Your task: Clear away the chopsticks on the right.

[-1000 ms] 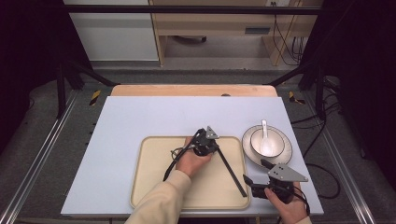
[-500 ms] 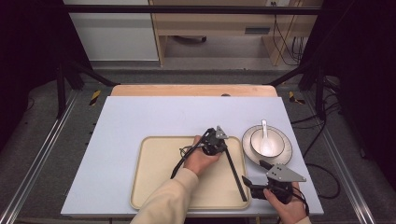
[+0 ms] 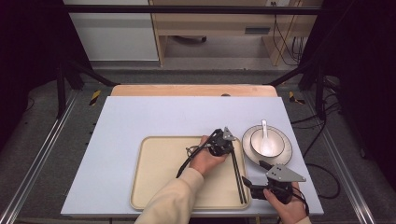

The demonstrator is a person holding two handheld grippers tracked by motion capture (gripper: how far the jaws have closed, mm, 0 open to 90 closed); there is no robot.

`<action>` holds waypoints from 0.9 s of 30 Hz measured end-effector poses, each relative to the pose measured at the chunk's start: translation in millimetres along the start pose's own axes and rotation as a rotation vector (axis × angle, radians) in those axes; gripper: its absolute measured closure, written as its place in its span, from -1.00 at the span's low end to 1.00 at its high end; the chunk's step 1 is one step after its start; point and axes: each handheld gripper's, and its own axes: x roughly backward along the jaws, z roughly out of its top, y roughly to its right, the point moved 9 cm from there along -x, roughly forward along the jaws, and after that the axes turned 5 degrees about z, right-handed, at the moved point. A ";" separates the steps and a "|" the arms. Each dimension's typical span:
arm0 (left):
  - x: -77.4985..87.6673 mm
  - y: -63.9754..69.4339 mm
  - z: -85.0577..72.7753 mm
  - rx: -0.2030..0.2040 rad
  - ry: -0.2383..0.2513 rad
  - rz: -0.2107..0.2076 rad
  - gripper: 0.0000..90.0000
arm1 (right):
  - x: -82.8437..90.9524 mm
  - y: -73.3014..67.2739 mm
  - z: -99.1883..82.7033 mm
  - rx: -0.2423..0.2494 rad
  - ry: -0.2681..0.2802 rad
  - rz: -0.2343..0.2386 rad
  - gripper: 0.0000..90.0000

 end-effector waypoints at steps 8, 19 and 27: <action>0.3 2.3 2.3 -0.007 0.005 -0.003 1.00 | -0.2 -0.4 0.0 0.003 -0.001 0.001 -0.68; 34.6 2.0 -10.0 -0.017 0.081 0.015 0.82 | -0.6 -0.3 2.4 0.012 0.014 -0.001 -0.70; 73.0 -2.4 -29.0 -0.022 0.152 0.039 0.22 | -0.3 -2.8 8.9 0.025 0.048 -0.001 -0.72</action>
